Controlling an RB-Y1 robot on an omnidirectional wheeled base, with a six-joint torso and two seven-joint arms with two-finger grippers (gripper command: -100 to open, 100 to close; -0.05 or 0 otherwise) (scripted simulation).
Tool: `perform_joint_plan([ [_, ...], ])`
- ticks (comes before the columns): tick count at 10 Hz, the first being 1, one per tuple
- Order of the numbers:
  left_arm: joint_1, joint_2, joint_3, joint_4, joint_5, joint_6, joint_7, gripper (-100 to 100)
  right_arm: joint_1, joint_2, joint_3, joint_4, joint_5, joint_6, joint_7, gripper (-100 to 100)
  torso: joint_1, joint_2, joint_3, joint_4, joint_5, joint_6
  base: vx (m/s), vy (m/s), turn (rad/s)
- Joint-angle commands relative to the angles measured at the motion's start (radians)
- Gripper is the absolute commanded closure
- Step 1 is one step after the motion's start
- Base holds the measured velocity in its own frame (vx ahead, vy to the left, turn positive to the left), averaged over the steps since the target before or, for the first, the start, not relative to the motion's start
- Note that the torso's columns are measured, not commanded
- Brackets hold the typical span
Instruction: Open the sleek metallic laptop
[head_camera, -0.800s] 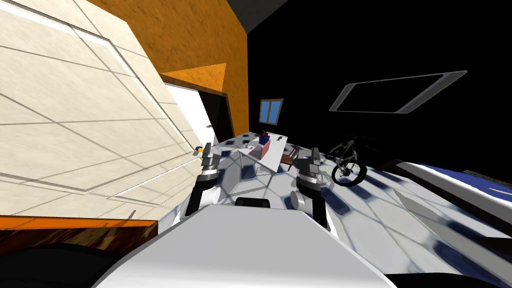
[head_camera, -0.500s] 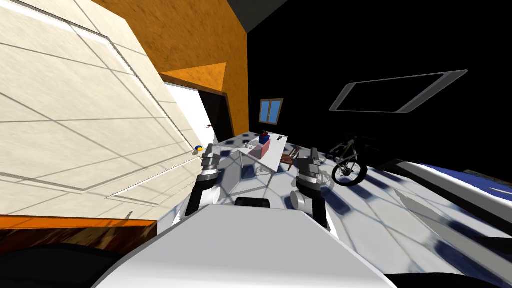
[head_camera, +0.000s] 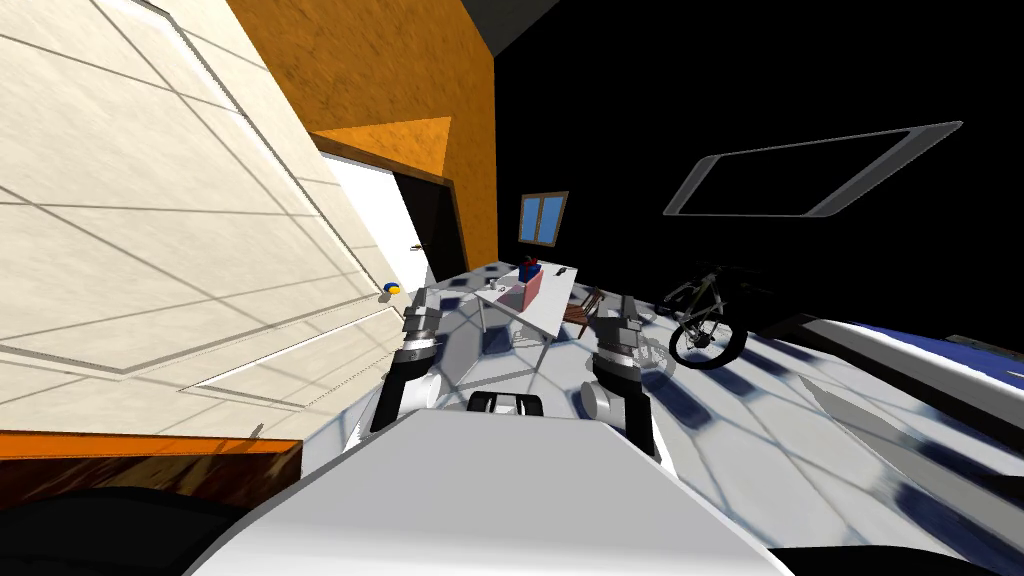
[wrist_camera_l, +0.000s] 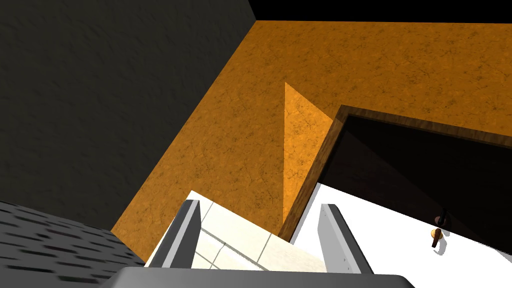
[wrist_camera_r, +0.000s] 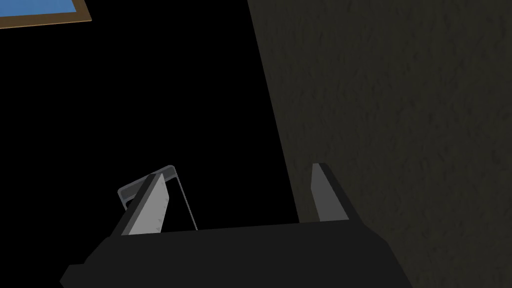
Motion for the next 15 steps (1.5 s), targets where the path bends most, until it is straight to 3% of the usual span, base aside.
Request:
perform_joint_plan([
  [1,0.0,0.0,0.0,0.0,0.0,0.0,0.0,0,0.0,0.0,0.0,0.0,0.0,0.0,0.0,0,0.0,0.074,-0.148,0.074,0.0,0.0,0.0,0.0,0.0],
  [2,0.0,0.0,0.0,0.0,0.0,0.0,0.0,0,0.003,-0.039,-0.003,0.002,0.008,0.001,0.005,-100,0.0,0.148,-0.295,0.148,0.0,0.0,0.016,0.01,-0.009],
  [4,0.0,0.0,0.0,0.0,0.0,0.0,0.0,0,0.009,-0.098,-0.011,0.004,0.026,0.004,0.016,-100,0.001,0.19,-0.384,0.19,0.0,0.0,0.037,0.028,-0.012],
  [15,0.0,0.0,0.0,0.0,0.0,0.0,0.0,0,0.084,-0.391,-0.101,0.017,0.24,0.037,0.147,-100,0.0,0.194,-0.39,0.194,0.0,0.0,0.091,0.066,-0.028],
])
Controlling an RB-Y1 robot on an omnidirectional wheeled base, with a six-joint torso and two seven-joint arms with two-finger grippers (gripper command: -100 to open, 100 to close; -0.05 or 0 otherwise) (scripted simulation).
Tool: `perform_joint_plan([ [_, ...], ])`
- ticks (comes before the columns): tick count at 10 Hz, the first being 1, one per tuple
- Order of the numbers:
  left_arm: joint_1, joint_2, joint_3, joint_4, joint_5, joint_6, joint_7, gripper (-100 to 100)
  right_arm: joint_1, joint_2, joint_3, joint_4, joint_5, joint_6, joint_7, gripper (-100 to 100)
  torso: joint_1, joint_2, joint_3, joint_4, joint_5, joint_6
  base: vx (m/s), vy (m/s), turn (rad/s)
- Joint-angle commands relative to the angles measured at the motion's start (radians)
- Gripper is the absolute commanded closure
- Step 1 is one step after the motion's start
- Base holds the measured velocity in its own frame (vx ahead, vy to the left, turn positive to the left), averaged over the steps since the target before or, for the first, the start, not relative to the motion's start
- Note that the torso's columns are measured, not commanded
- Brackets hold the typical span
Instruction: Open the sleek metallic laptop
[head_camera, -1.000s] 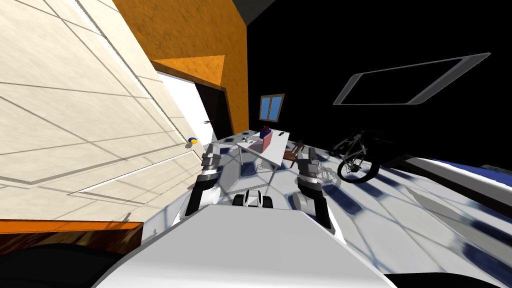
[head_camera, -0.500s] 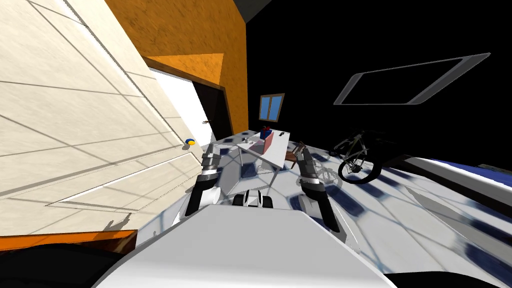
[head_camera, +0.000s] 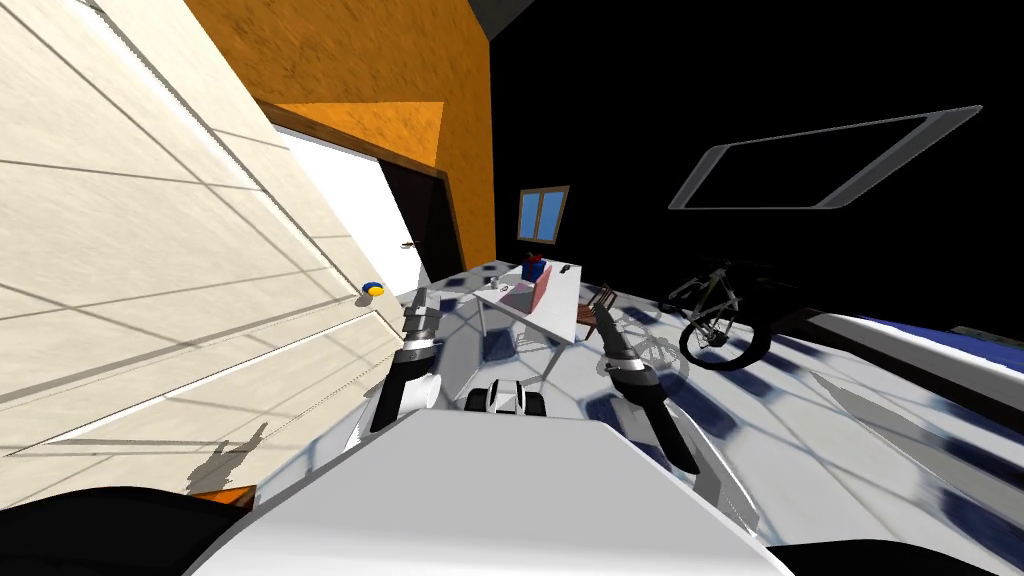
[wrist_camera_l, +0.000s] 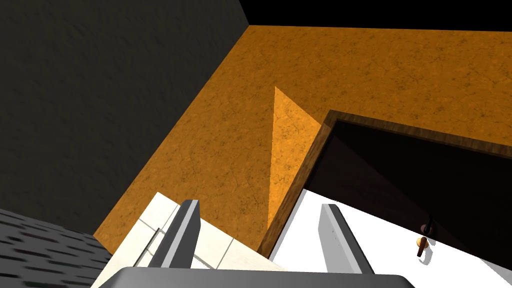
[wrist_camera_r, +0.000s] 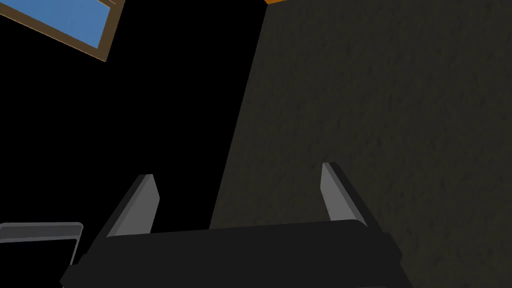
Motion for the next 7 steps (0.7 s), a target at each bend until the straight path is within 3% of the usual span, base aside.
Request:
perform_joint_plan([
  [1,0.0,0.0,0.0,0.0,0.0,0.0,0.0,0,0.022,-0.073,-0.027,0.002,0.062,0.01,0.039,-100,0.0,0.001,0.0,0.0,0.0,0.0,0.105,0.078,-0.036],
  [7,0.0,0.0,0.0,0.0,0.0,0.0,0.0,0,0.072,-0.243,-0.087,0.012,0.203,0.032,0.125,-100,0.0,0.0,0.0,0.0,0.0,0.0,0.115,0.082,-0.035],
])
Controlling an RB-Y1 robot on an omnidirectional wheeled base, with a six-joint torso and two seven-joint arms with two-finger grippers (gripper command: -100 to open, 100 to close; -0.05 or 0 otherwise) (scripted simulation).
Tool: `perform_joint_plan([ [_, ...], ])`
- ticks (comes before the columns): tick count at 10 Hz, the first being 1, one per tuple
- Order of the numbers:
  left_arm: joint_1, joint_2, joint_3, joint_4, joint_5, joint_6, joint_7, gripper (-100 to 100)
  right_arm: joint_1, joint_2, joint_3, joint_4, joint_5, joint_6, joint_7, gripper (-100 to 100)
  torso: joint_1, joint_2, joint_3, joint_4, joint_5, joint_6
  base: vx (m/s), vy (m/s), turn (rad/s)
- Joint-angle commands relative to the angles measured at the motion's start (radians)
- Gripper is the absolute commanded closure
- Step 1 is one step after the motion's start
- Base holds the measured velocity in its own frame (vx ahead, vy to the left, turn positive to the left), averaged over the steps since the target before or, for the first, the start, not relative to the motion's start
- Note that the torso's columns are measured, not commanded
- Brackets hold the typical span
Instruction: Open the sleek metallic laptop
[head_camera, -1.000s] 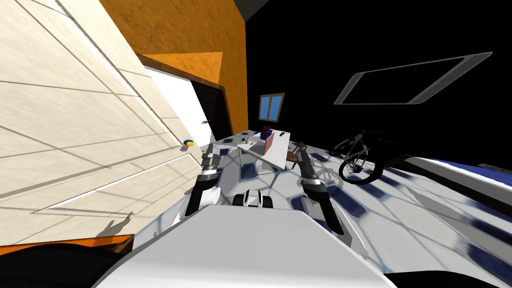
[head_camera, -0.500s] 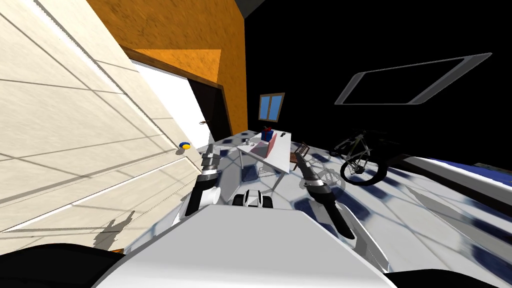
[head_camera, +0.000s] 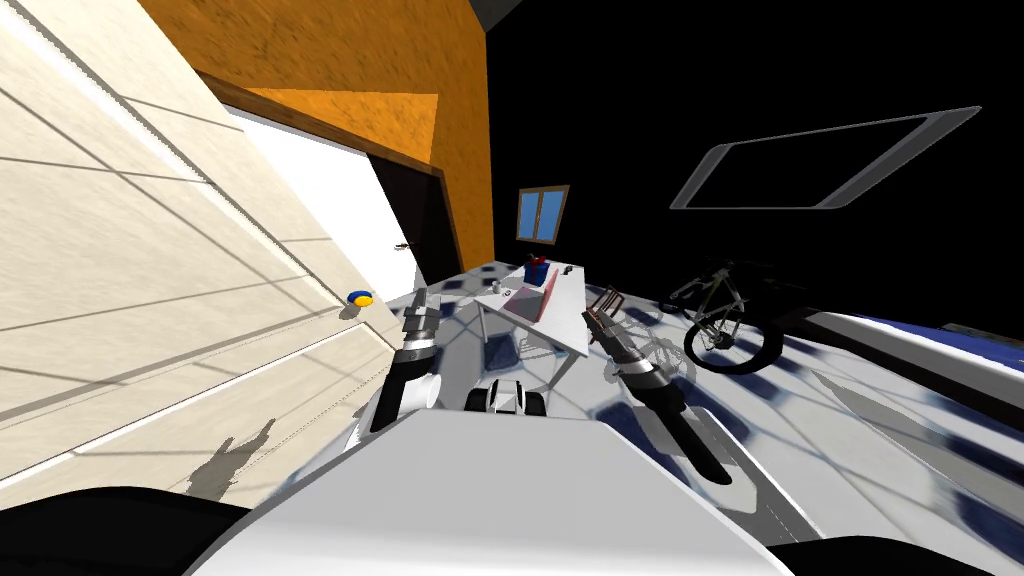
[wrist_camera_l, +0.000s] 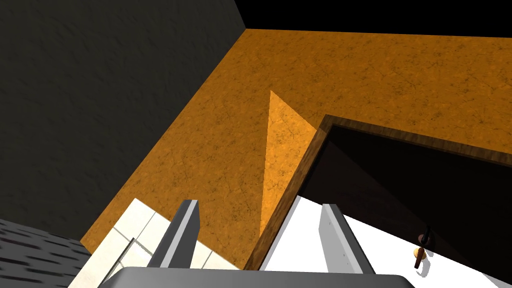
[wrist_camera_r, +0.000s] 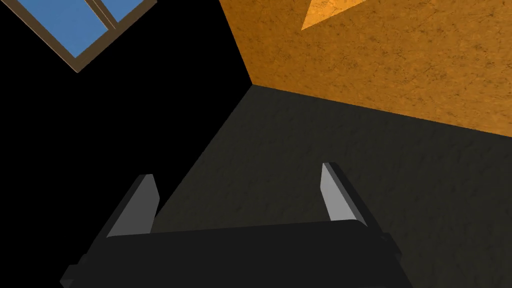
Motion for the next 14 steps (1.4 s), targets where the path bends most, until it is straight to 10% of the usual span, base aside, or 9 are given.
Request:
perform_joint_plan([
  [1,0.0,0.0,0.0,0.0,0.0,0.0,0.0,0,0.022,-0.077,-0.027,0.009,0.062,0.009,0.039,-100,0.0,0.0,0.0,0.0,0.0,0.0,0.102,0.09,-0.031],
  [14,0.0,0.0,0.0,0.0,0.0,0.0,0.0,0,0.106,-0.45,-0.139,0.076,0.331,0.06,0.202,-100,0.0,-0.001,-0.001,0.0,0.0,0.0,0.093,0.075,-0.03],
])
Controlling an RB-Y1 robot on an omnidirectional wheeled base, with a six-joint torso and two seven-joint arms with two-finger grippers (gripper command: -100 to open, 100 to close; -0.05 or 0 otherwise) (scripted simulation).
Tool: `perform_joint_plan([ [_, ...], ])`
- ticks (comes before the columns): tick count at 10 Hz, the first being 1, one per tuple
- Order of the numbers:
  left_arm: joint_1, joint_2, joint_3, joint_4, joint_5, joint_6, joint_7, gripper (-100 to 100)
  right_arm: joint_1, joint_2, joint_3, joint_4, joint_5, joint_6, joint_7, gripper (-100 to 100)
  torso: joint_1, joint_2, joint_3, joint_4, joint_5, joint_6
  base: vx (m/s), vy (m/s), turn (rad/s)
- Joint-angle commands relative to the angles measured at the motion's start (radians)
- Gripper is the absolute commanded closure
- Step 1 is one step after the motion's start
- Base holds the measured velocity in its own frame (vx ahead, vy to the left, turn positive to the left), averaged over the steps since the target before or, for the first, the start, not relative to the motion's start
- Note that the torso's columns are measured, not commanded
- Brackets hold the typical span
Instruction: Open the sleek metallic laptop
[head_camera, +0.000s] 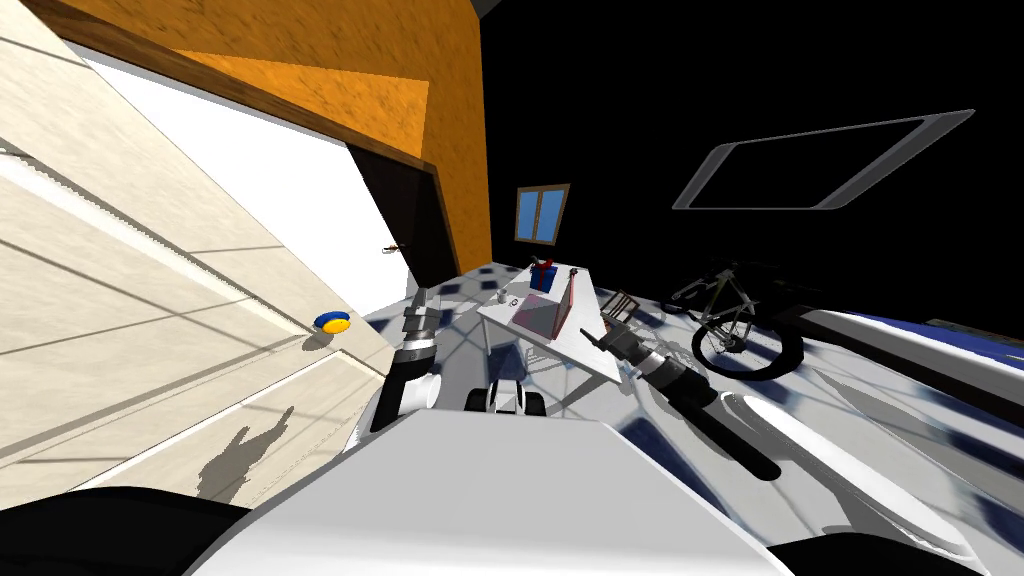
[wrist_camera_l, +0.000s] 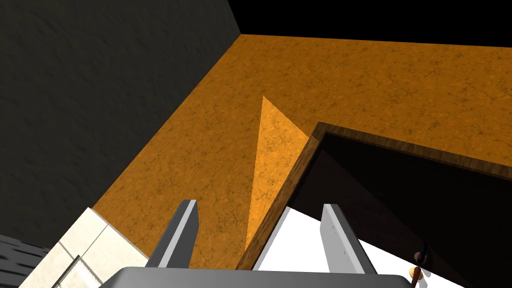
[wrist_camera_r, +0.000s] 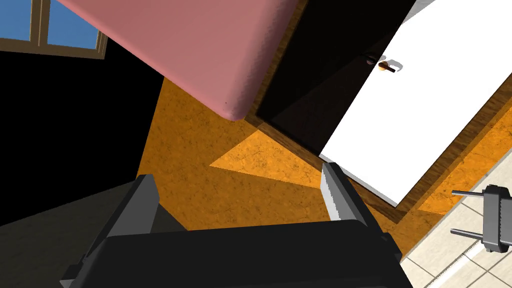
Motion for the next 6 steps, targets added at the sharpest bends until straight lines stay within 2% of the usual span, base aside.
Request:
perform_joint_plan([
  [1,0.0,0.0,0.0,0.0,0.0,0.0,0.0,0,0.008,-0.061,-0.013,0.014,0.038,0.007,0.025,-100,0.0,0.0,0.0,0.0,0.0,0.0,0.068,0.066,-0.01],
  [6,0.0,0.0,0.0,0.0,0.0,0.0,0.0,0,0.037,-0.21,-0.051,0.035,0.13,0.024,0.08,-100,0.0,0.0,0.0,0.0,0.0,0.0,0.074,0.065,-0.025],
])
